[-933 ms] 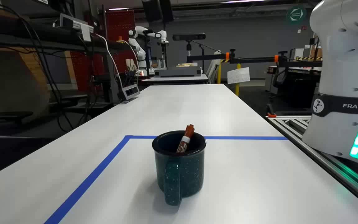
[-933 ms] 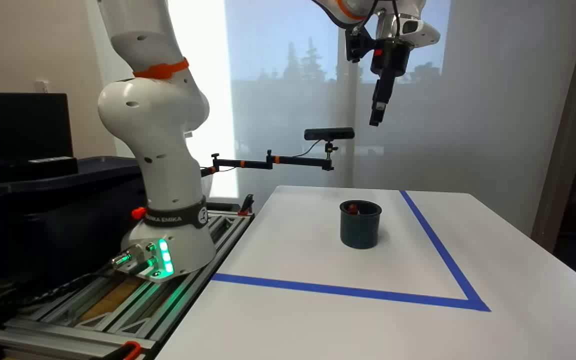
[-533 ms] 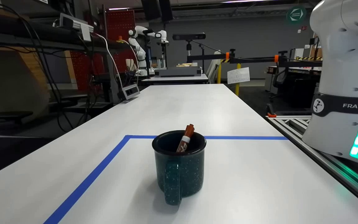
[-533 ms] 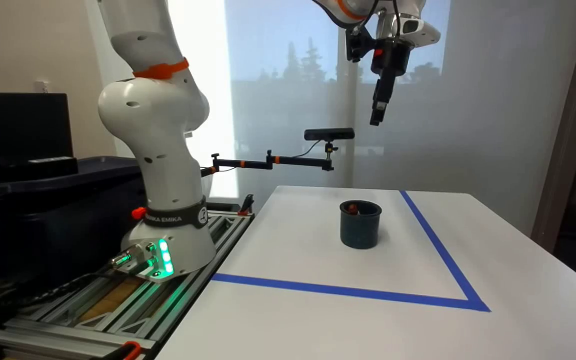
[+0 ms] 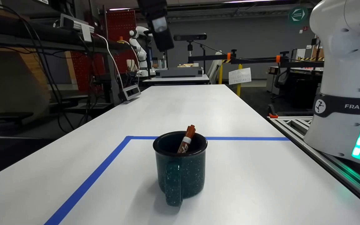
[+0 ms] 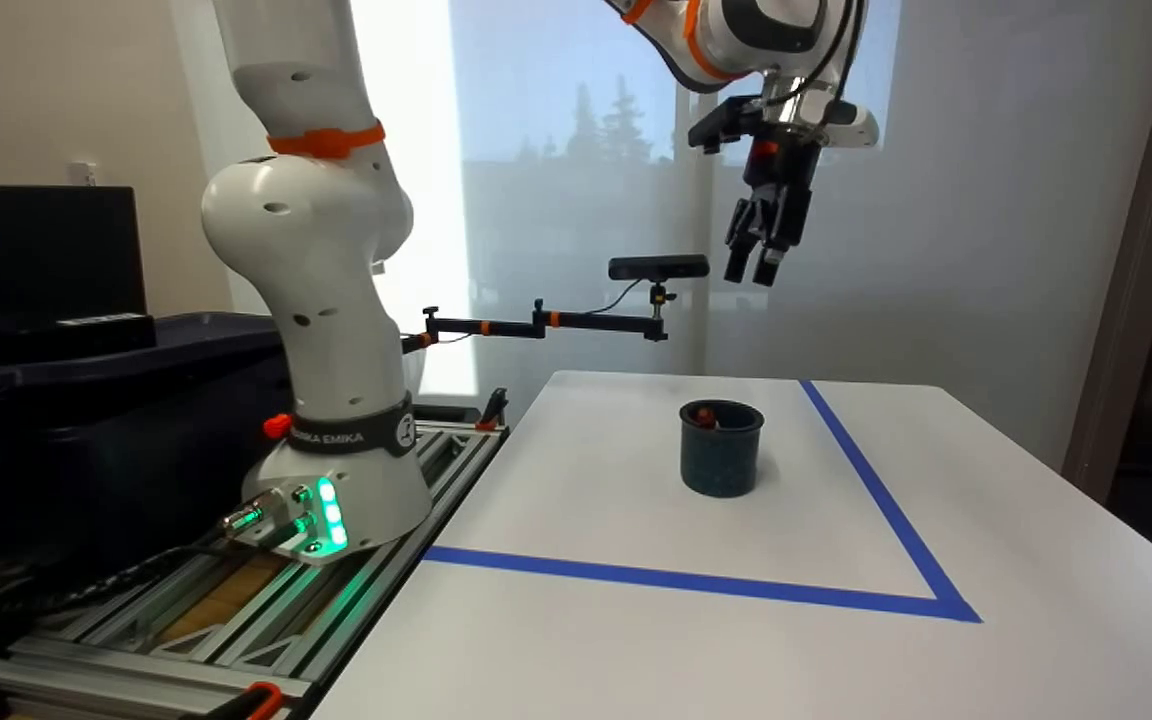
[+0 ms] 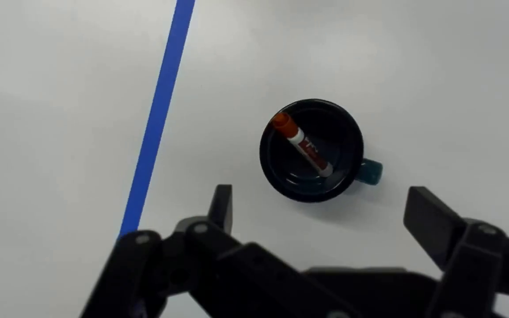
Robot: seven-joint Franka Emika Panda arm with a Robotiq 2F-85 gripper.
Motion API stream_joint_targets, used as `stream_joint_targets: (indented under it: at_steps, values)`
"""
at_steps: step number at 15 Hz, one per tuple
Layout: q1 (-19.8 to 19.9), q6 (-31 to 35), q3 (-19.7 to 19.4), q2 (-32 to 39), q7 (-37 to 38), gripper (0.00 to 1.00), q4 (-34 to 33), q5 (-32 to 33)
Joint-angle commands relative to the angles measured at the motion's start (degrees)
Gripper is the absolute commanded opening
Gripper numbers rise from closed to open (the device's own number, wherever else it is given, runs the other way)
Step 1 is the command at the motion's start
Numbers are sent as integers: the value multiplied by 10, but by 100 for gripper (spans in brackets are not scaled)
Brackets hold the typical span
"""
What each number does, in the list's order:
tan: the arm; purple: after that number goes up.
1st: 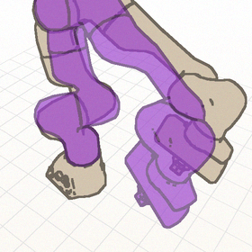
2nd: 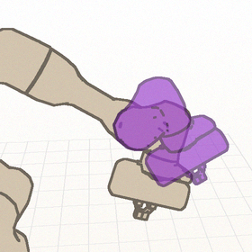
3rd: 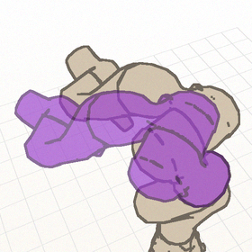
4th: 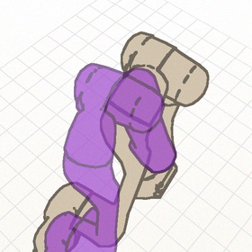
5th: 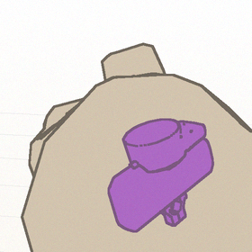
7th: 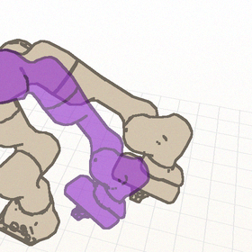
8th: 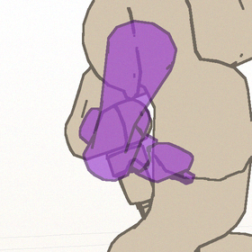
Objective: Remove the marker from the cup
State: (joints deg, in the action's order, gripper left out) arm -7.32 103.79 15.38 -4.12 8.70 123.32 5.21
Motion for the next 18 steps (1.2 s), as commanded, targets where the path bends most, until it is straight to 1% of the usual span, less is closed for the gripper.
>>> stream_joint_targets:
  at_steps: [1, 7, 11, 15, 16, 17, 18]
  values:
    - [-20, 26, -12, 35, -76, 100, 9, 32]
    - [-26, 65, -18, 82, -188, 100, 25, 55]
    - [-33, 62, -15, 95, -238, 100, 30, 64]
    - [-39, 65, -16, 101, -249, 100, 42, 86]
    - [-42, 46, -16, 100, -228, 100, 35, 94]
    - [-38, 54, -18, 105, -239, 100, 32, 72]
    - [-39, 53, -18, 106, -237, 100, 32, 77]
